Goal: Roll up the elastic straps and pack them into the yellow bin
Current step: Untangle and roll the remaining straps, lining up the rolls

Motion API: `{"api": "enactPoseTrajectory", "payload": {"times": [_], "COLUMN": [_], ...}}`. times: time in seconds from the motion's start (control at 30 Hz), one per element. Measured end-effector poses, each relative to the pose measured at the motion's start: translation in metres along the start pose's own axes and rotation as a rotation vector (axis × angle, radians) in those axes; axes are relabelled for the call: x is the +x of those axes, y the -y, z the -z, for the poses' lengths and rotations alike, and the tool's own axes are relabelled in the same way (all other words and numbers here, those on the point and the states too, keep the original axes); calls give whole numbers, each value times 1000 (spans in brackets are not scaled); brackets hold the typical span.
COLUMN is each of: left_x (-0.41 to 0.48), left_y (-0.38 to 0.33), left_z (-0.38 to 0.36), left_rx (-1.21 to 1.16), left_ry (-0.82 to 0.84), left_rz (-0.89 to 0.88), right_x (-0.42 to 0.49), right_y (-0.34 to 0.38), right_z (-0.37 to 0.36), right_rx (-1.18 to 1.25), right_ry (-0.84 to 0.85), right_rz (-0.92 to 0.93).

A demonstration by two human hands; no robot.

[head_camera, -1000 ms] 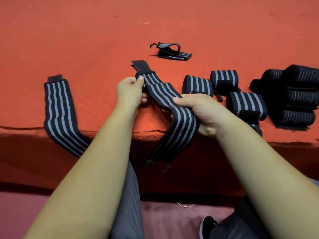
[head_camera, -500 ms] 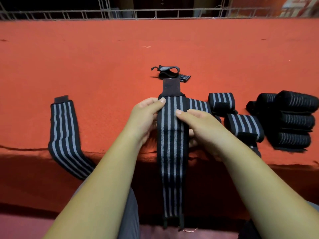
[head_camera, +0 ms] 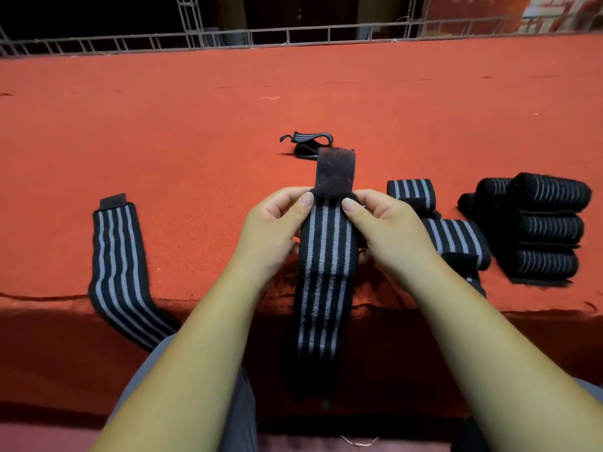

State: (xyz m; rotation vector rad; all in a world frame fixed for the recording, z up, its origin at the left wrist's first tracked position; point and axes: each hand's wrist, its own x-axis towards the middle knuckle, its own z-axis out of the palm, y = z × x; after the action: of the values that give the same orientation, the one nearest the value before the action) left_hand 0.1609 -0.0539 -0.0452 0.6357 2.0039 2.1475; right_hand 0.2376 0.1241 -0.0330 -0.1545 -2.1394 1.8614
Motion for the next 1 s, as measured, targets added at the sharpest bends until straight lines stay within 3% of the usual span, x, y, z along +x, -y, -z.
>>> {"api": "enactPoseTrajectory", "payload": {"times": [0.37,0.5,0.73,1.0], "left_x": [0,2,1,3], "left_y": [1,2,-3,-1], "left_z": [-1,-1,1,8], "left_rx": [13,-1,-36,-67], "left_ry": [-39,-19,51,80], "left_rz": [-58,-88,-47,28], "right_x": [2,3,-1,-1], "right_y": [-3,-7,-4,-1], "right_z": [5,5,6,7], "right_rx": [-111,-40,261,316], "right_ry": [1,22,81,123], "right_rz": [106,148,42,-62]}}
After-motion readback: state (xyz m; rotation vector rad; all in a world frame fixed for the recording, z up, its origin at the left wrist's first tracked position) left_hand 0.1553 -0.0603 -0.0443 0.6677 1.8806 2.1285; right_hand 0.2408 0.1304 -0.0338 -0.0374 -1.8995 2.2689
